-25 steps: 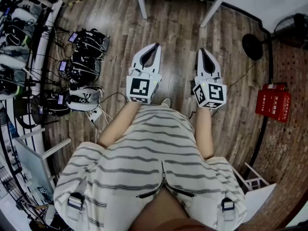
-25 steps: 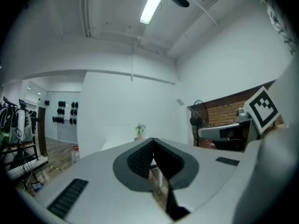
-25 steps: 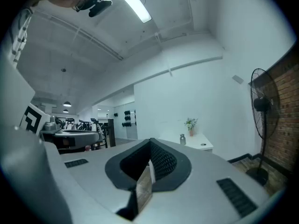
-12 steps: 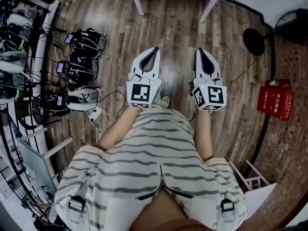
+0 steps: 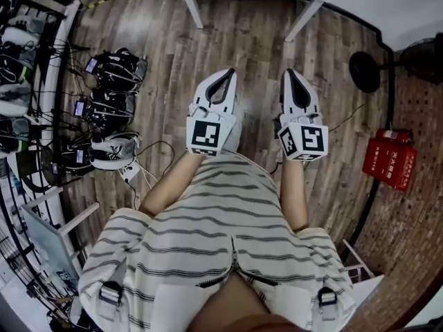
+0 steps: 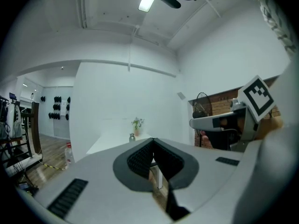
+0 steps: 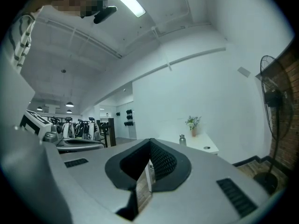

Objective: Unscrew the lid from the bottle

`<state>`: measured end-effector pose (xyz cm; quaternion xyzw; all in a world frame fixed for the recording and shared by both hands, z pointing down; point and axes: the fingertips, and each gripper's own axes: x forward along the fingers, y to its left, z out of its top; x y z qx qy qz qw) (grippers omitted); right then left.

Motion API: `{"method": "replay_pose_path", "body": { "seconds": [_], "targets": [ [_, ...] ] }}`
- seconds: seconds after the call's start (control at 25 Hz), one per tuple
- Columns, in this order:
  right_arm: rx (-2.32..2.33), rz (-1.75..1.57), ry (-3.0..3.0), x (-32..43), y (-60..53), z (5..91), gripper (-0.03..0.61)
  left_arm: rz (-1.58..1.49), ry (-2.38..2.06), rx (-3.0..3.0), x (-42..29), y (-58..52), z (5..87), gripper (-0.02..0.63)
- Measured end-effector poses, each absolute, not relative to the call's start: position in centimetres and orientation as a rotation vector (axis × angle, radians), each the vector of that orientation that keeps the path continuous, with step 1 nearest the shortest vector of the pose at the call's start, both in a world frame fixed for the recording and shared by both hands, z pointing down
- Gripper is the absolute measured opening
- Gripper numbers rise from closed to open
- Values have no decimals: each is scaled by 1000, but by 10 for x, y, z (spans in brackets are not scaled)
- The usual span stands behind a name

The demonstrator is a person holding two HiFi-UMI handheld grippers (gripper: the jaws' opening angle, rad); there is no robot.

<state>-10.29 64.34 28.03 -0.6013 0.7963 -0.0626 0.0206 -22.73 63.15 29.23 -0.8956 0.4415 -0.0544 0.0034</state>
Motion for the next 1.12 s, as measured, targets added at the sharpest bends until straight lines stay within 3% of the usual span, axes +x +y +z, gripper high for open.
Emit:
{"method": "replay_pose_path", "body": {
  "seconds": [0.56,1.12],
  "targets": [
    [-1882,-167,2517,-64,438,243,12,-150,1395,-2831,-174,422,259,2],
    [-1953,-187,2536,-48,331,249,12,-256,1379,-2902,-153,317,281,2]
  ]
}}
